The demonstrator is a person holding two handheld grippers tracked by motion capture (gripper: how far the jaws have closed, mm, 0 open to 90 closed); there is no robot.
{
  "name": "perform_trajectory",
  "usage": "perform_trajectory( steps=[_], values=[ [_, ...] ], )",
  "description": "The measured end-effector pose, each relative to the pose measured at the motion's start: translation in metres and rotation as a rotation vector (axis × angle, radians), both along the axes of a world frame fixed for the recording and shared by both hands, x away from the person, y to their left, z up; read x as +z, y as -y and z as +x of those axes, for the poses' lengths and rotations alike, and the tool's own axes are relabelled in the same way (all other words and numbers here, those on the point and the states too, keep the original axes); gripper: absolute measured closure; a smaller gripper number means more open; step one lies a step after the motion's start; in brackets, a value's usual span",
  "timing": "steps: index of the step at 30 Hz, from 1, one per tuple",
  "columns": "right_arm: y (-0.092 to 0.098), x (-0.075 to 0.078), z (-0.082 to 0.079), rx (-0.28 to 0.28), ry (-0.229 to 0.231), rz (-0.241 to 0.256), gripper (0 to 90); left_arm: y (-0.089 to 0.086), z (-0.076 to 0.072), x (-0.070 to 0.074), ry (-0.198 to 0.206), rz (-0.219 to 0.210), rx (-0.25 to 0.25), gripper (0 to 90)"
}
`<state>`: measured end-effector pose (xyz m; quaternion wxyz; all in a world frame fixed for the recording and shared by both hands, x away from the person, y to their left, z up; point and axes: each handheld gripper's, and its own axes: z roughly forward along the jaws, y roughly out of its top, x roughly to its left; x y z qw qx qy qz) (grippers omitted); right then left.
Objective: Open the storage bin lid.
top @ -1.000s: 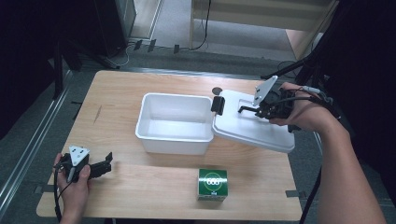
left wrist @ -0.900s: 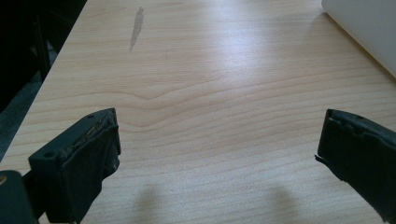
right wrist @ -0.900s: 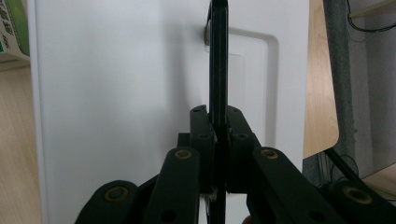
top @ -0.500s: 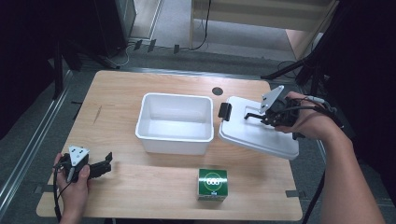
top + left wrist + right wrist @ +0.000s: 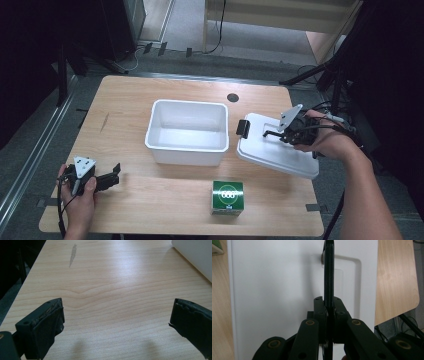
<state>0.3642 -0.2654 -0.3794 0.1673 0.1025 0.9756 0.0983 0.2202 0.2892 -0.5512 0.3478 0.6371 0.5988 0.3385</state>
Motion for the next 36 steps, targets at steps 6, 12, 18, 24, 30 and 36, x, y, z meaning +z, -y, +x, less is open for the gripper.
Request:
perform_trajectory(
  steps=[6,12,18,24,30,36],
  values=[
    [0.002,-0.014,0.0,-0.001,-0.009,0.006,85.1,0.0,0.0,0.0,0.001,-0.002,0.0,0.0],
    [-0.001,-0.028,0.001,0.0,-0.019,0.003,85.1,-0.001,0.0,0.0,0.0,-0.009,0.0,0.0],
    [-0.002,-0.044,0.003,0.0,-0.024,-0.005,85.0,-0.001,0.0,0.0,0.001,-0.011,0.001,0.0],
    [-0.002,-0.054,0.004,-0.009,-0.022,-0.004,85.0,-0.001,0.0,0.0,0.001,-0.011,0.002,0.0],
    [-0.002,-0.066,0.004,-0.012,-0.02,-0.01,85.1,-0.001,-0.001,0.0,0.002,-0.009,0.001,0.0],
    [0.0,-0.076,0.004,-0.022,-0.011,-0.029,85.1,-0.001,0.0,0.0,0.002,-0.012,0.003,0.0]
  ],
)
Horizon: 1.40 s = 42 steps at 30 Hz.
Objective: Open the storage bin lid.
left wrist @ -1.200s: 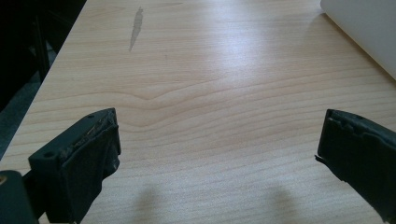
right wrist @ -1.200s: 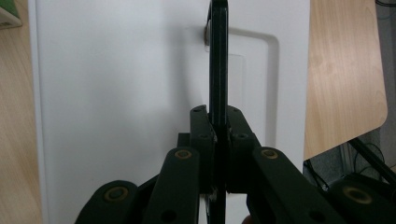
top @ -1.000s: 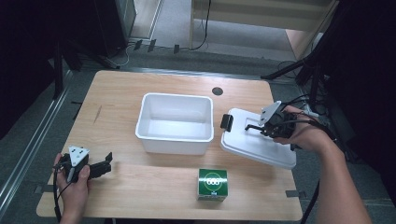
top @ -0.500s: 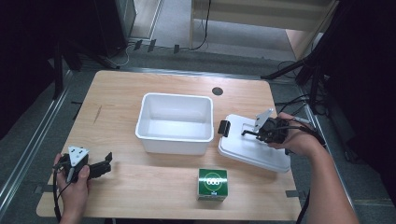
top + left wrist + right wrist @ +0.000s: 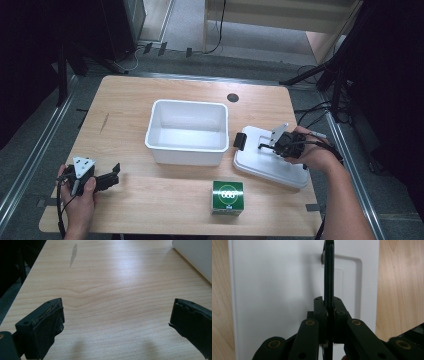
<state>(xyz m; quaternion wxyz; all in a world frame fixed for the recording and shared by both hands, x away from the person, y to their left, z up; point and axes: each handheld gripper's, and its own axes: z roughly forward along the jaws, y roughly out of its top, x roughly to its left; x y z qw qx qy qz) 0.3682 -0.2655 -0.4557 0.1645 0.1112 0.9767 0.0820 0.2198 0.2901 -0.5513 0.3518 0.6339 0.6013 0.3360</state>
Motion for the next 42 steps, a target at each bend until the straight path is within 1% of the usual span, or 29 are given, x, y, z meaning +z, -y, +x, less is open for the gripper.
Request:
perform_trajectory(
  steps=[8,10,14,16,19,21,22,25,26,29,31,32,34,37,38,39,40,41,42],
  values=[
    [0.002,-0.012,-0.005,-0.006,0.025,-0.001,85.1,0.0,0.0,0.0,0.001,0.001,0.0,0.0],
    [0.002,-0.014,-0.006,-0.011,0.032,0.004,85.0,0.0,0.0,0.0,0.001,0.001,0.001,0.0],
    [0.002,-0.016,-0.01,-0.018,0.053,0.0,84.7,0.0,0.0,0.0,0.0,0.003,0.002,0.0],
    [0.001,-0.017,-0.012,-0.022,0.059,0.002,82.5,0.0,0.0,0.0,0.0,0.003,0.002,0.0],
    [0.001,-0.013,-0.015,-0.034,0.064,0.034,72.7,0.0,0.0,0.0,0.0,0.003,0.002,0.0],
    [0.0,-0.012,-0.019,-0.042,0.059,0.049,68.8,0.0,0.0,0.0,0.0,0.002,0.003,0.0],
    [-0.001,-0.011,-0.02,-0.034,0.052,0.049,66.4,0.0,0.0,0.0,0.0,0.0,0.005,0.0],
    [-0.003,-0.012,-0.026,-0.034,0.038,0.033,58.8,-0.001,0.0,0.0,-0.001,-0.002,0.005,0.0],
    [-0.003,-0.013,-0.027,-0.039,0.035,0.034,55.3,-0.001,0.0,0.0,0.0,-0.001,0.006,0.0],
    [-0.003,-0.01,-0.029,-0.035,0.043,0.052,49.0,-0.001,0.0,0.0,0.001,-0.001,0.005,0.0],
    [-0.003,-0.008,-0.031,-0.049,0.044,0.059,44.5,-0.001,0.0,0.0,0.002,-0.002,0.006,0.0],
    [-0.004,-0.006,-0.033,-0.062,0.028,0.065,40.8,-0.001,0.0,0.0,0.002,-0.003,0.007,0.0],
    [-0.005,-0.002,-0.036,-0.064,0.031,0.065,32.9,-0.001,0.0,0.0,-0.001,-0.002,0.006,0.0],
    [-0.009,0.005,-0.041,-0.094,0.023,0.07,15.3,0.0,0.0,0.0,-0.001,0.0,0.006,0.0],
    [-0.01,0.007,-0.042,-0.097,0.012,0.082,10.6,0.0,0.0,0.0,-0.002,0.001,0.005,0.0],
    [-0.012,0.009,-0.044,-0.097,0.005,0.092,8.4,0.0,0.0,0.0,-0.001,0.001,0.005,0.0],
    [-0.013,0.011,-0.045,-0.09,0.0,0.094,3.1,0.0,0.0,0.0,0.0,0.002,0.005,0.0],
    [-0.015,0.012,-0.047,-0.073,-0.012,0.091,0.0,0.0,0.0,0.0,0.0,0.003,0.004,0.0],
    [-0.017,0.014,-0.049,-0.066,-0.025,0.092,0.0,0.0,0.0,0.0,0.0,0.003,0.004,0.0]
  ],
)
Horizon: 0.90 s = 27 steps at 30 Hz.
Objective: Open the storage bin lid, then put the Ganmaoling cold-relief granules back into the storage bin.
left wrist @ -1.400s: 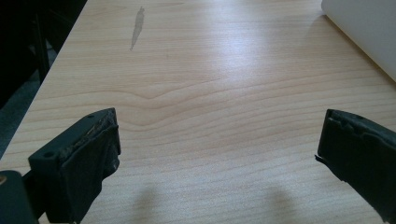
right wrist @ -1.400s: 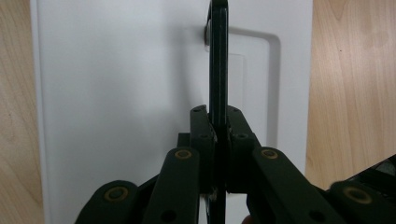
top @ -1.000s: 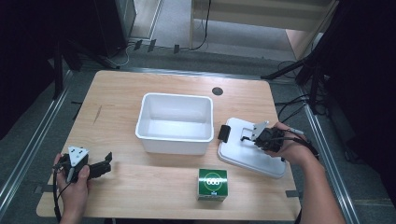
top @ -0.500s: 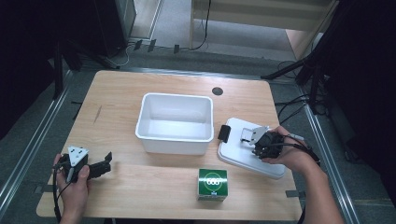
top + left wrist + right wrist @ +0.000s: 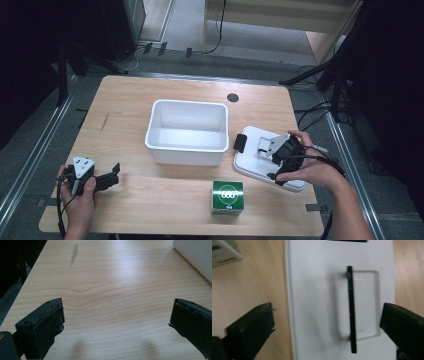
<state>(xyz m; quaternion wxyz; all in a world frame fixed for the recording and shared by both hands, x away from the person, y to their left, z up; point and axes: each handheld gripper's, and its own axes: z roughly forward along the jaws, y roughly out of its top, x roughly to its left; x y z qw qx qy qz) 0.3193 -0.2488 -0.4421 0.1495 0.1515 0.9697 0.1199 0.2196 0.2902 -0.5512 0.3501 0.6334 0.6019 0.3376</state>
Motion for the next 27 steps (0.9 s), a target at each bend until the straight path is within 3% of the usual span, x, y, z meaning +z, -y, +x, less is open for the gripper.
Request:
perform_trajectory(
  steps=[4,14,27],
  values=[
    [-0.009,0.004,-0.007,0.024,-0.02,0.007,0.0,0.0,0.0,0.0,0.0,-0.001,-0.001,0.0],
    [-0.029,0.013,-0.02,0.047,-0.005,0.016,0.0,0.0,0.0,0.0,-0.003,0.002,-0.002,0.0],
    [-0.057,0.019,-0.035,0.109,-0.025,0.049,0.0,0.001,0.0,0.0,-0.004,0.01,-0.003,0.0]
  ],
)
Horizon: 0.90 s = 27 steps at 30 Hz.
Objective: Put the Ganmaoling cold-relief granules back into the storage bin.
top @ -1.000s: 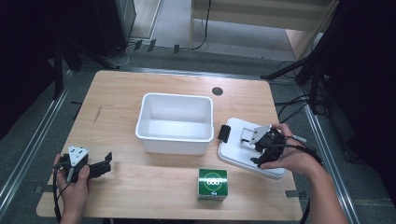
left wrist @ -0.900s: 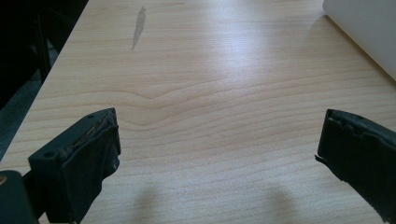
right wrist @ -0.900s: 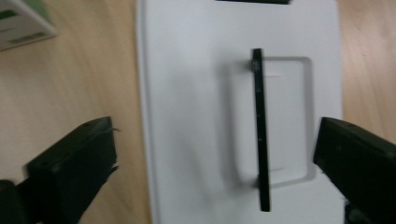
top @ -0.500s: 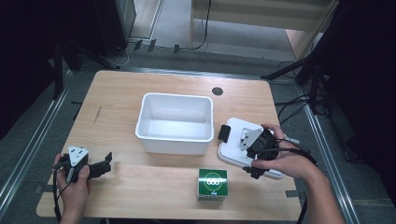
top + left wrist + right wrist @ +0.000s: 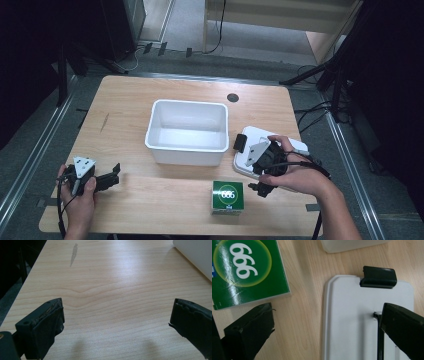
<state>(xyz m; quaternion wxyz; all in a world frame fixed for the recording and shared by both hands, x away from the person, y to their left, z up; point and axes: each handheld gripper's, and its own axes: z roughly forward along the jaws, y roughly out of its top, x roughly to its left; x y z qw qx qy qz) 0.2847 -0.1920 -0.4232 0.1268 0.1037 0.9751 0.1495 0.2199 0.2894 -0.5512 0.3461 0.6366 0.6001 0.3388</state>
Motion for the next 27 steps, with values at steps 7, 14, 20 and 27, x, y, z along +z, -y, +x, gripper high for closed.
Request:
perform_trajectory(
  steps=[7,14,20,27],
  values=[
    [-0.012,-0.002,-0.008,0.035,-0.006,-0.005,0.0,0.0,0.0,0.0,-0.003,-0.005,0.0,0.0],
    [-0.023,-0.005,-0.015,0.082,-0.028,-0.011,0.0,0.0,0.0,0.0,-0.002,-0.001,0.001,0.0],
    [-0.028,-0.008,-0.022,0.106,-0.045,-0.005,0.0,0.0,0.0,0.0,-0.002,-0.004,0.002,0.0],
    [-0.033,-0.013,-0.032,0.137,-0.063,-0.005,0.0,0.0,0.0,0.0,-0.003,-0.006,0.0,0.0]
  ],
)
